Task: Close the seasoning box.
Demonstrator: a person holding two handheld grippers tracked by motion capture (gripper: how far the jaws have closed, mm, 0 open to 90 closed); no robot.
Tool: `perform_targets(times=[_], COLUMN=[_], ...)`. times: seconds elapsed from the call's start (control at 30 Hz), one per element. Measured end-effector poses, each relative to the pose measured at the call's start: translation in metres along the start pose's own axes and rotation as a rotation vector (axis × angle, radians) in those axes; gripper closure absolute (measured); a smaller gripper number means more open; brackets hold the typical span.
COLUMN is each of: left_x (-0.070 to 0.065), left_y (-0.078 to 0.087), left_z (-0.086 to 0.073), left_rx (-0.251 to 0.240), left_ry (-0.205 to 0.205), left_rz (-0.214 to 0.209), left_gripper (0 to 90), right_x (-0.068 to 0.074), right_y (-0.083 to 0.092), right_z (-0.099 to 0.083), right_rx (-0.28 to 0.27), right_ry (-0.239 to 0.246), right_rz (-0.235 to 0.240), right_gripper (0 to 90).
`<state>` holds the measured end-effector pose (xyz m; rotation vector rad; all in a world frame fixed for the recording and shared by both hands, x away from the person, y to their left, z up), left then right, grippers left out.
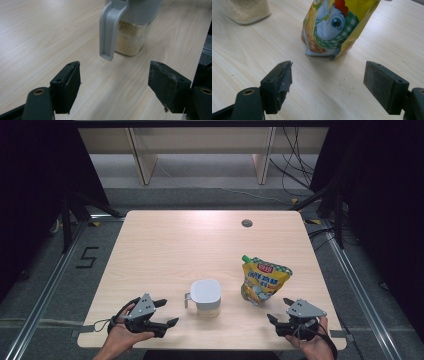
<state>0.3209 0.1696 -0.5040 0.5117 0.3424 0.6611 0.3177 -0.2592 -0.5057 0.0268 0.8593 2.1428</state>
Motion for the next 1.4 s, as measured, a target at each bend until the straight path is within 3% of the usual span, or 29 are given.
perform_targets(times=[0.03,0.13,0.23,0.3,0.33,0.37,0.5,0.53,0.57,0.63,0.7,0.87,1.0,1.07,1.13,1.17,1.23,1.4], left_x=[-0.002,-0.003,-0.004,-0.004,-0.007,-0.006,-0.007,-0.006,-0.007,-0.005,-0.008,-0.005,-0.008,-0.006,-0.007,-0.005,-0.004,-0.004], left_y=[-0.001,-0.003,-0.004,-0.005,-0.007,-0.005,-0.005,-0.006,-0.006,-0.005,-0.006,-0.006,-0.007,-0.007,-0.009,-0.009,-0.009,-0.01], left_z=[-0.002,-0.008,-0.012,-0.014,-0.015,-0.014,-0.014,-0.014,-0.015,-0.013,-0.014,-0.013,-0.014,-0.014,-0.015,-0.015,-0.015,-0.014], left_rx=[-0.009,0.015,0.045,0.072,0.055,0.07,0.063,0.055,0.063,0.068,0.048,0.051,0.038,0.067,0.048,0.063,0.077,0.071], left_ry=[0.023,0.014,-0.019,-0.031,-0.016,-0.041,-0.027,-0.04,-0.018,-0.062,-0.013,-0.038,-0.005,-0.018,-0.006,-0.026,-0.028,-0.037], left_rz=[-0.005,0.004,0.018,0.03,0.019,0.012,0.028,0.024,0.019,0.024,0.024,0.029,0.028,0.027,0.024,0.033,0.031,0.027], left_gripper=[25.4,25.1,24.7,24.5,24.4,24.3,23.8,23.7,23.7,23.6,23.5,23.4,23.4,23.3,22.9,22.7,22.6,21.5], right_x=[0.0,0.001,0.003,0.002,0.003,0.002,0.002,0.002,0.003,0.003,0.002,0.002,0.001,0.001,0.001,0.0,0.0,-0.001], right_y=[0.0,0.0,0.001,0.0,0.002,0.002,0.004,0.004,0.004,0.004,0.004,0.004,0.003,0.003,0.004,0.004,0.004,0.003], right_z=[0.0,0.0,0.0,-0.001,-0.002,-0.002,-0.004,-0.004,-0.004,-0.005,-0.005,-0.006,-0.007,-0.007,-0.007,-0.007,-0.007,-0.008], right_rx=[0.001,0.007,0.018,0.013,0.02,0.02,0.018,0.021,0.026,0.027,0.031,0.035,0.036,0.038,0.04,0.04,0.041,0.045], right_ry=[0.0,0.0,-0.017,-0.001,-0.02,-0.01,-0.003,-0.007,-0.015,-0.007,-0.012,-0.007,0.009,0.002,-0.003,-0.006,-0.004,-0.009], right_rz=[0.0,0.003,0.017,0.026,0.017,0.01,0.008,0.011,0.017,0.012,0.013,0.017,0.026,0.014,0.011,0.01,0.008,0.008], right_gripper=[23.9,23.9,23.9,23.9,23.9,23.8,24.0,24.0,24.0,24.0,24.0,24.0,24.0,24.0,24.0,24.0,24.0,23.7])
Point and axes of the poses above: each handheld gripper's, and its own axes: y roughly backward along the jaws, z roughly out of its top, x roughly to its left, the point moved 3 cm from there along -y, roughly forward along the jaws, and after that the axes turned 8 degrees about y, right-handed, at the moved point
